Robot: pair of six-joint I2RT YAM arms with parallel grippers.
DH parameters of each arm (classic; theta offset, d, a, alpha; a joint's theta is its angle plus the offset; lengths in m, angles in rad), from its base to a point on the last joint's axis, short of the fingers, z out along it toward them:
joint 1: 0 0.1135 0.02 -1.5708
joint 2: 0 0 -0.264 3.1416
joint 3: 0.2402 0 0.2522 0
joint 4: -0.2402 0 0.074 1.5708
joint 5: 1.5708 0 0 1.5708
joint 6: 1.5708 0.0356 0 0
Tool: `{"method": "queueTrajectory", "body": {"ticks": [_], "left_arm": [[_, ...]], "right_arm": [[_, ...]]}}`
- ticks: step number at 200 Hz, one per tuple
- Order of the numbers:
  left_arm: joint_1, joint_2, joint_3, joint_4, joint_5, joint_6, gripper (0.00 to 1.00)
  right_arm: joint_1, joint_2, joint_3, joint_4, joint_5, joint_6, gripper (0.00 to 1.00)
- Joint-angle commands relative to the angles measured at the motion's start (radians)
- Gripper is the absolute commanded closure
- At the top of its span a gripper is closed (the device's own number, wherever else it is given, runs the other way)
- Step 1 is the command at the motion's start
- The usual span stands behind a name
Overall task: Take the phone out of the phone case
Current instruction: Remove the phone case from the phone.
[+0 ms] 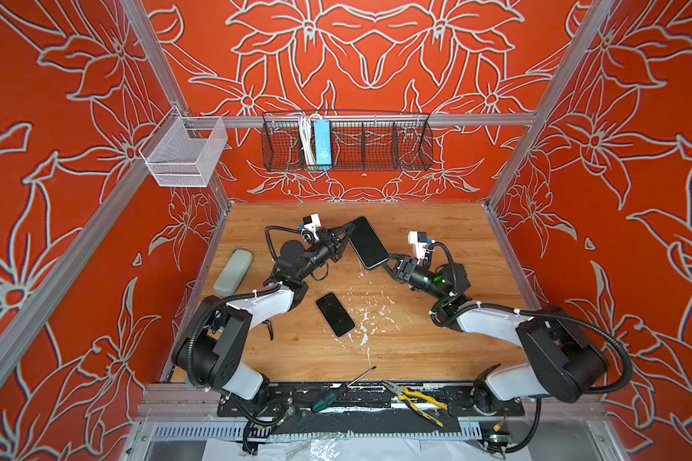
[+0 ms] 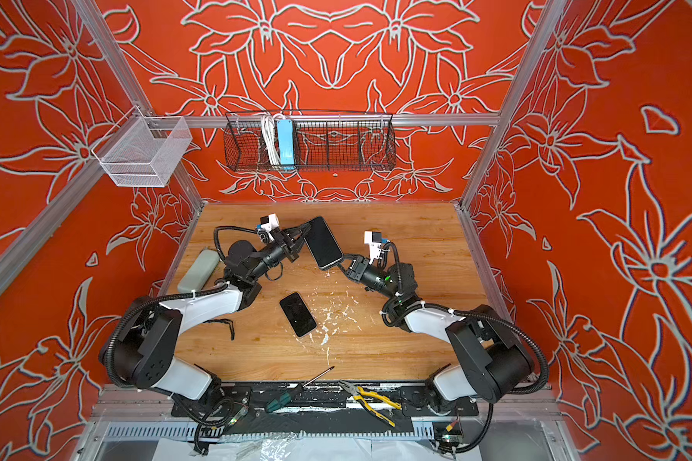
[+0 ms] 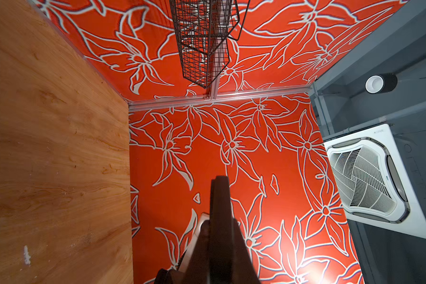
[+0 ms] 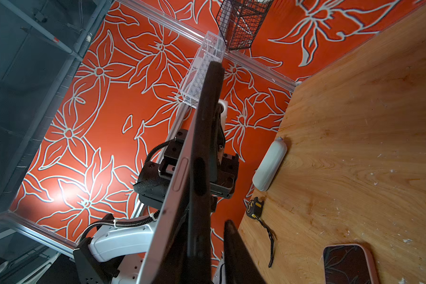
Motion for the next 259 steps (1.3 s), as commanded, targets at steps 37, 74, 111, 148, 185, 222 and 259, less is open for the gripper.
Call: {"method": "queueTrajectory", "body": {"ticks": [37,74,111,148,185,222,259], "left_arm": [[-0.011,0.009,0.008,0.091,0.002,-0.024,1.00],[-0.014,0.020,0.008,0.091,0.001,-0.022,0.99],[-0.016,0.031,0.010,0.093,0.002,-0.021,0.88],[-0.019,0.033,0.017,0.082,0.001,-0.020,0.74],[-0.029,0.029,0.024,0.058,0.001,-0.002,0.71],[-0.043,0.032,0.031,0.045,-0.005,0.008,0.67],[-0.054,0.020,0.023,0.032,-0.015,0.018,0.64]], "right_arm": [[-0.009,0.010,-0.023,0.050,0.018,0.027,0.86],[-0.009,0.011,-0.032,0.073,0.033,0.055,0.92],[-0.007,0.022,-0.053,0.130,0.061,0.107,0.97],[-0.007,0.009,-0.066,0.151,0.076,0.123,0.99],[-0.007,-0.019,-0.071,0.111,0.085,0.116,0.99],[-0.006,-0.046,-0.074,0.081,0.089,0.104,0.99],[-0.007,-0.064,-0.080,0.074,0.098,0.104,1.00]]}}
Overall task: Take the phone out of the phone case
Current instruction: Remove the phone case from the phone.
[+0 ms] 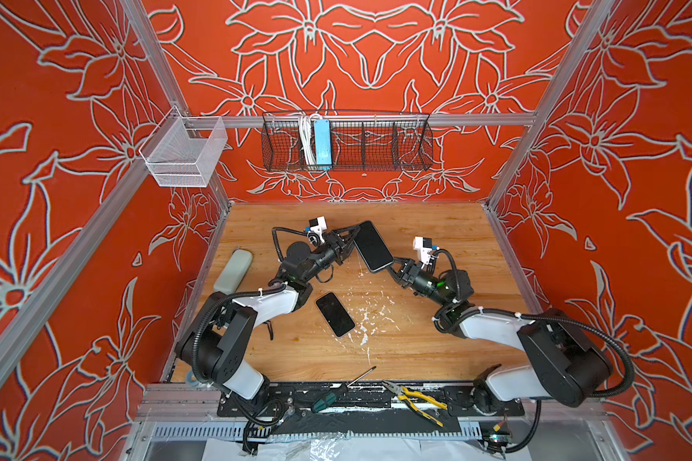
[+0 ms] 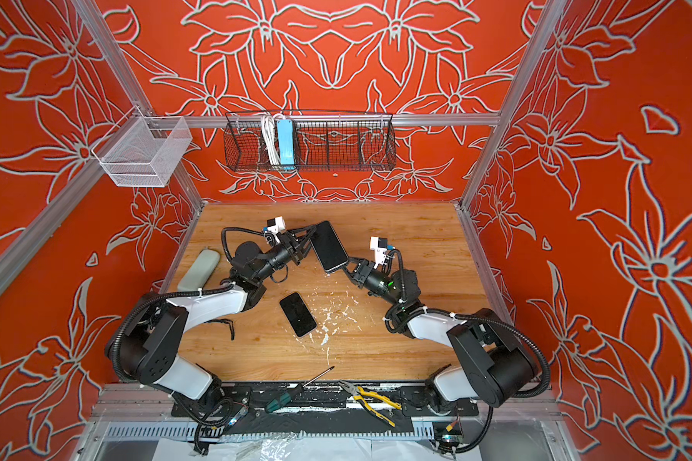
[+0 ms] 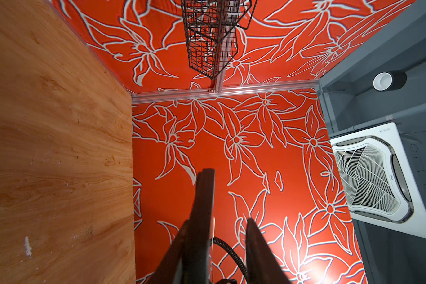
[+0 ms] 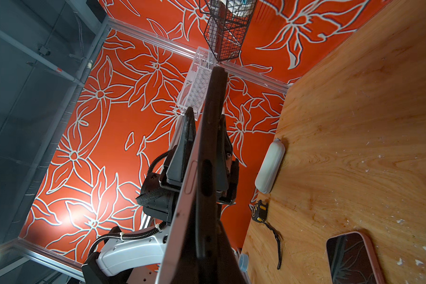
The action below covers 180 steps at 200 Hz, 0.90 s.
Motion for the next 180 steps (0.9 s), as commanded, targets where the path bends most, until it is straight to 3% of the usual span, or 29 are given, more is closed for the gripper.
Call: {"method": "queueTrajectory", "body": {"ticks": [1,63,133,180], "left_arm": [[-0.013,-0.014,0.019,0.027,0.000,0.014,0.63],[-0.018,-0.072,0.000,-0.033,-0.005,0.049,0.53],[-0.021,-0.196,-0.023,-0.209,-0.032,0.172,0.44],[-0.023,-0.200,-0.040,-0.193,-0.029,0.154,0.41]], "right_arm": [[-0.003,-0.034,-0.006,0.038,0.031,0.014,1.00],[-0.002,-0.043,-0.017,0.031,0.050,-0.002,1.00],[-0.003,-0.038,-0.017,0.037,0.066,0.000,1.00],[-0.003,-0.031,-0.020,0.074,0.081,0.016,1.00]]}}
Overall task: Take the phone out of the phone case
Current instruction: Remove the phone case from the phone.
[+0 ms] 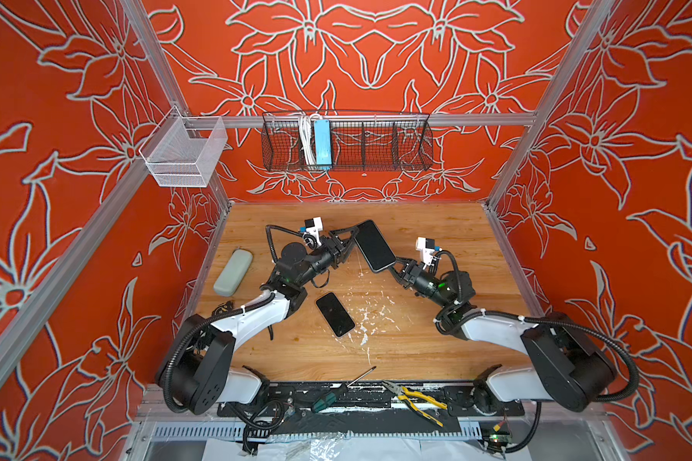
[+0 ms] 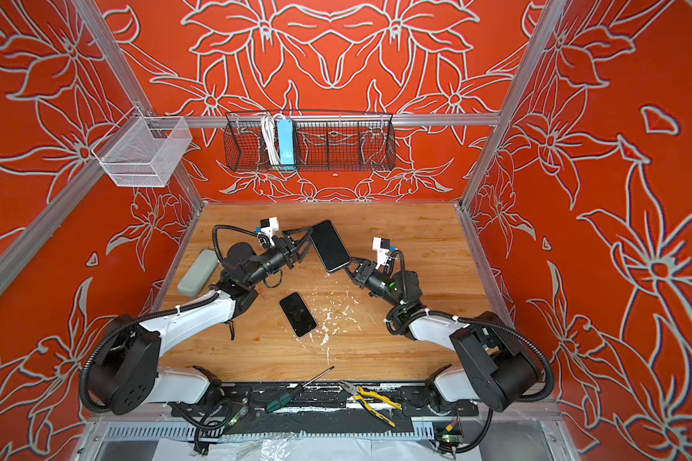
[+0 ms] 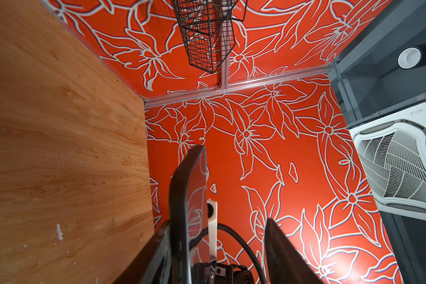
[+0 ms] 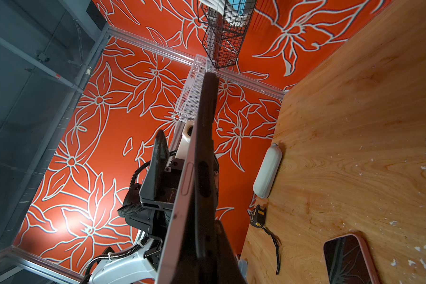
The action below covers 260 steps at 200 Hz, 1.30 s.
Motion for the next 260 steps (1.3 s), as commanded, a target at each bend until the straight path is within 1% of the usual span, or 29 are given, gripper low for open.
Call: {"method": "queueTrajectory", "body": {"ticks": [1,45,93,149,240,260], "left_arm": [[-0.007,-0.026,-0.013,0.025,0.002,0.010,0.41],[-0.007,-0.034,-0.021,0.017,-0.003,0.022,0.40],[-0.007,0.003,-0.004,0.036,0.005,0.015,0.40],[-0.006,0.029,-0.005,0.057,0.009,0.005,0.40],[-0.006,-0.022,-0.009,0.004,-0.002,0.027,0.40],[-0.007,-0.051,-0.010,-0.034,-0.007,0.027,0.36]], "right_arm": [[-0.004,-0.010,-0.007,0.084,0.046,0.023,1.00],[-0.003,-0.002,0.002,0.084,0.046,0.025,1.00],[-0.004,0.052,0.013,0.139,0.053,0.046,1.00],[-0.002,0.099,0.046,0.139,0.037,0.043,1.00],[-0.004,0.096,0.044,0.140,0.055,0.042,1.00],[-0.003,0.095,0.044,0.140,0.065,0.040,1.00]]}}
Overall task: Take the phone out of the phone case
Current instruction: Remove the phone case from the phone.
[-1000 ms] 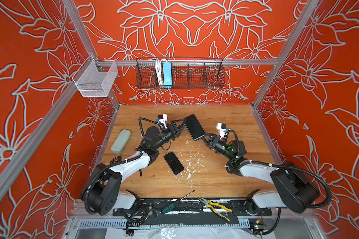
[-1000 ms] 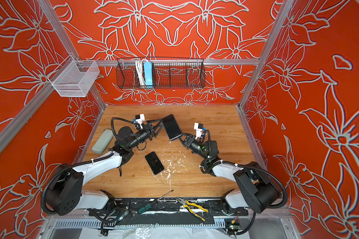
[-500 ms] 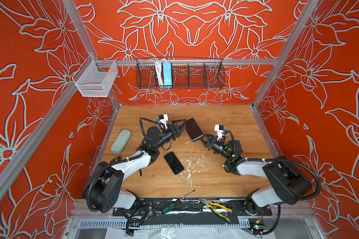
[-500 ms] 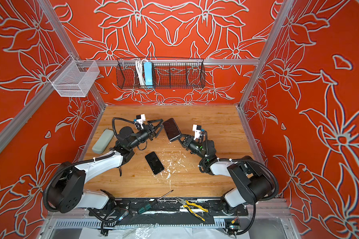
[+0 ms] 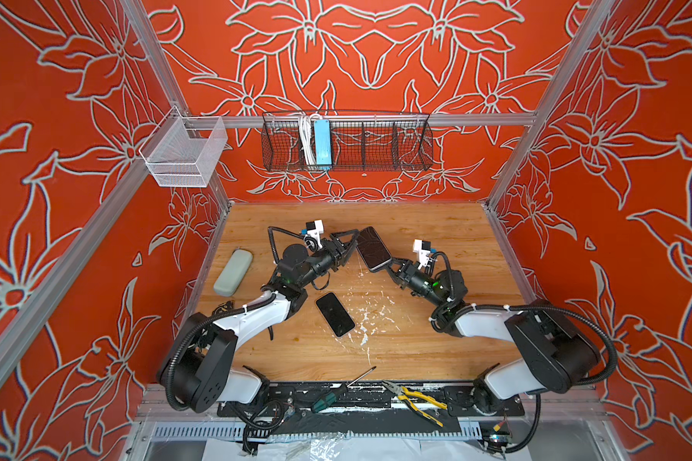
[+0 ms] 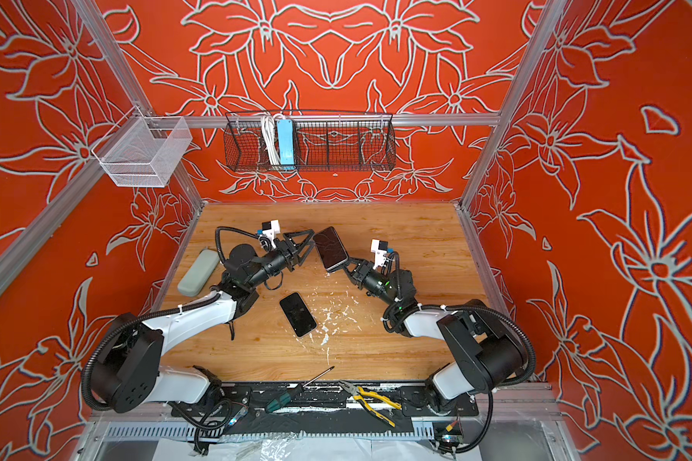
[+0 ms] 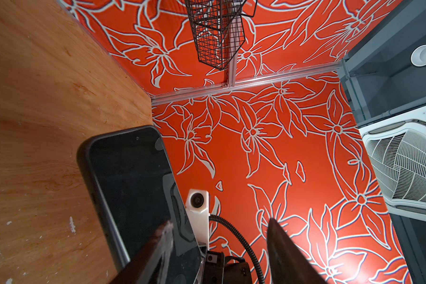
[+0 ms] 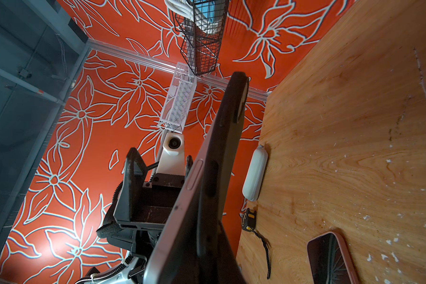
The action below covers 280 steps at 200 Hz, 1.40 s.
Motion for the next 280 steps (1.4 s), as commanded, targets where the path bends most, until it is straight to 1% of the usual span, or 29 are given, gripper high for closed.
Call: {"method": "queueTrajectory", "body": {"ticks": [1,20,46,53,71,89,115,135,150,204,236,280], "left_arm": [[-0.004,-0.056,0.006,-0.025,-0.004,0.013,0.36],[-0.006,-0.108,0.006,-0.095,-0.013,0.015,0.22],[-0.022,-0.202,0.004,-0.223,-0.050,0.024,0.00],[-0.033,-0.227,0.006,-0.257,-0.064,0.023,0.03],[-0.069,-0.271,0.007,-0.318,-0.104,0.008,0.03],[-0.115,-0.293,0.007,-0.337,-0.140,-0.052,0.03],[-0.201,-0.279,0.021,-0.322,-0.180,-0.113,0.03],[-0.266,-0.260,0.038,-0.317,-0.235,-0.107,0.03],[-0.292,-0.237,0.048,-0.305,-0.258,-0.102,0.03],[-0.310,-0.134,0.077,-0.228,-0.260,-0.127,0.03],[-0.310,-0.108,0.069,-0.194,-0.299,-0.130,0.03],[-0.310,-0.095,0.073,-0.171,-0.322,-0.122,0.03]], "right_arm": [[-0.002,-0.012,0.034,0.105,0.027,0.018,1.00],[-0.003,-0.010,0.037,0.104,0.040,0.013,1.00],[-0.003,-0.002,0.045,0.105,0.067,0.007,1.00],[-0.002,0.000,0.047,0.105,0.074,0.006,1.00],[-0.003,0.005,0.057,0.105,0.093,-0.001,1.00],[-0.003,0.011,0.070,0.105,0.111,-0.004,1.00],[-0.002,0.024,0.086,0.105,0.129,-0.008,1.00],[0.001,0.029,0.092,0.105,0.144,-0.010,1.00],[0.006,0.029,0.091,0.105,0.158,-0.015,1.00],[0.016,0.011,0.079,0.105,0.195,-0.022,1.00],[0.022,-0.003,0.070,0.105,0.208,-0.030,1.00],[0.028,-0.012,0.053,0.105,0.214,-0.033,1.00]]}}
